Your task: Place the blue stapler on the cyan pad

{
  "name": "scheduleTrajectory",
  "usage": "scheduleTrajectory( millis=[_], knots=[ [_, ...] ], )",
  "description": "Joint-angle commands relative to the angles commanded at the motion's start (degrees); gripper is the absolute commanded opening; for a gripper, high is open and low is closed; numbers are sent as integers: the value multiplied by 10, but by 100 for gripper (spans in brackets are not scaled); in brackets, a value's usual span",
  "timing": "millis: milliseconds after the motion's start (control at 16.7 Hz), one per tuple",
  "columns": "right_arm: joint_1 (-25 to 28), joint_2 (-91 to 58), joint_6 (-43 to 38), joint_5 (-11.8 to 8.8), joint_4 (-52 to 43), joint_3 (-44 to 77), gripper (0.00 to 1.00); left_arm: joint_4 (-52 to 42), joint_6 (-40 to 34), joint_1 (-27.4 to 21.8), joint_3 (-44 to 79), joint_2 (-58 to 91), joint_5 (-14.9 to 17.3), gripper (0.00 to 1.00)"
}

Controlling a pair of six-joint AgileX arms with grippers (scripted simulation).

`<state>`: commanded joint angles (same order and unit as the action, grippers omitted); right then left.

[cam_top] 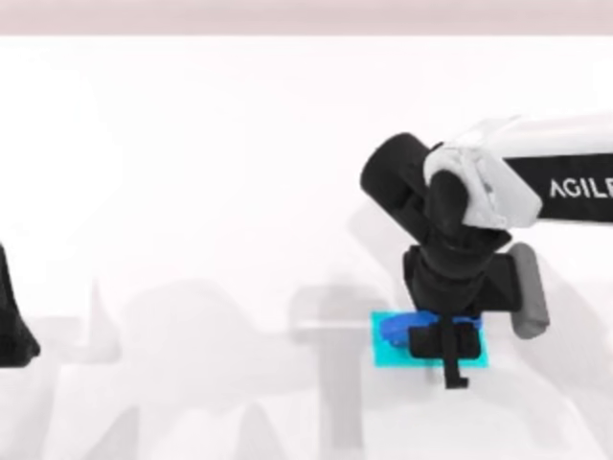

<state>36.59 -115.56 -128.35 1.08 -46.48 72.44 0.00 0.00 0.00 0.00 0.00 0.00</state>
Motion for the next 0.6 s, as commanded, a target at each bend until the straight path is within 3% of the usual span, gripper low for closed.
scheduleTrajectory(
  millis=[240,600],
  knots=[
    [0,0,0,0,0,0,98,0,0,0,0,0,0,100],
    [0,0,0,0,0,0,100,0,0,0,0,0,0,100]
  ],
)
